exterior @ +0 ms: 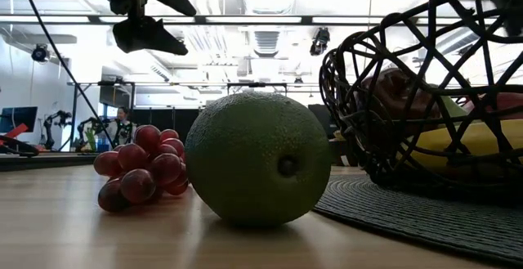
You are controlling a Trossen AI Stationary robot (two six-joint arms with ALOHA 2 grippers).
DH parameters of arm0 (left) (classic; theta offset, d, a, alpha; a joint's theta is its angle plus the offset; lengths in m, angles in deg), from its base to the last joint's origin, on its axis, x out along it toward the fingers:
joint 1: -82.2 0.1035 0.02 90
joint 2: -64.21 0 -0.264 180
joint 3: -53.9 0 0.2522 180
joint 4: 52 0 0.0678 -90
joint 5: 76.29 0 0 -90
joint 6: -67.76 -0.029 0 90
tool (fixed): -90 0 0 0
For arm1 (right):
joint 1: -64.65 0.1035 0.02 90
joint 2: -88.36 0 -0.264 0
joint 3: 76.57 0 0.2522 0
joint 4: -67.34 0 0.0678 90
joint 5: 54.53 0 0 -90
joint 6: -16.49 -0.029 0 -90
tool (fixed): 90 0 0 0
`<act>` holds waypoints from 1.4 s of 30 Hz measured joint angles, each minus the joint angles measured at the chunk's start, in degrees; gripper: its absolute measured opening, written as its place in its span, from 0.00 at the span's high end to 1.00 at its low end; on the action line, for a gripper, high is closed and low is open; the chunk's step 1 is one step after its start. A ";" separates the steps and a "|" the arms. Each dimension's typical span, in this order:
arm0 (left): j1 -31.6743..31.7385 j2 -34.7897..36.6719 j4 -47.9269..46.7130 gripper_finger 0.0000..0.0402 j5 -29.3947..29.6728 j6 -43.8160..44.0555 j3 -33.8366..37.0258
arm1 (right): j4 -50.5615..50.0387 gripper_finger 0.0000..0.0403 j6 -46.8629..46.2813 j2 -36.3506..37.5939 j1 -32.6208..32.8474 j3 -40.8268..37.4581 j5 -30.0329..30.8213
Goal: Build produce basket
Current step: Put the purple grapes into the black wire basket
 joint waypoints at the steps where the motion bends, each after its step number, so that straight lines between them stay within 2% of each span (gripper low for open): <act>1: 0.00 0.00 0.00 0.16 0.00 0.00 0.00 | 0.31 0.54 -2.05 0.00 -0.51 1.23 0.96; 5: 0.00 0.00 0.00 0.16 -0.32 -0.02 -0.01 | 5.26 0.59 -8.25 0.00 -3.58 5.94 7.84; 10: 0.00 0.43 -0.15 0.16 -0.91 -0.04 -0.02 | 15.97 0.63 -9.67 0.07 -9.04 9.48 17.87; 13: 0.01 0.82 -1.14 0.16 -2.08 0.21 -0.02 | 23.68 0.63 -7.39 0.07 -13.10 9.66 18.90; 16: 0.01 1.16 -4.96 0.16 -4.47 4.15 -0.02 | 29.97 0.63 -5.46 -0.66 -16.67 9.66 19.01; 21: -1.22 1.25 -16.75 0.16 -7.92 18.03 0.65 | 34.63 0.63 -6.46 -1.82 -19.15 9.77 18.96; 23: -2.37 0.98 -17.41 0.16 -7.96 23.68 2.63 | 34.51 0.63 -6.44 -2.04 -19.12 9.87 18.97; 26: -4.34 0.72 -10.40 0.16 -8.57 29.70 7.57 | 34.75 0.65 -4.76 -2.29 -18.83 10.45 18.95; 31: -5.42 -1.72 17.26 0.18 -7.11 37.85 17.34 | 34.41 0.67 -2.64 -1.91 -17.72 11.06 18.99; 34: -5.42 -4.76 27.74 0.23 -4.41 42.18 20.66 | 34.26 0.67 -2.28 -1.20 -15.72 11.71 18.98; 38: -5.97 -9.86 29.92 0.34 -3.80 45.01 20.49 | 33.14 0.67 -3.28 -0.20 -11.08 12.80 19.90; 42: -6.47 -15.46 29.94 0.43 -3.91 45.16 18.85 | 30.46 0.67 -6.36 0.21 -3.92 13.44 26.82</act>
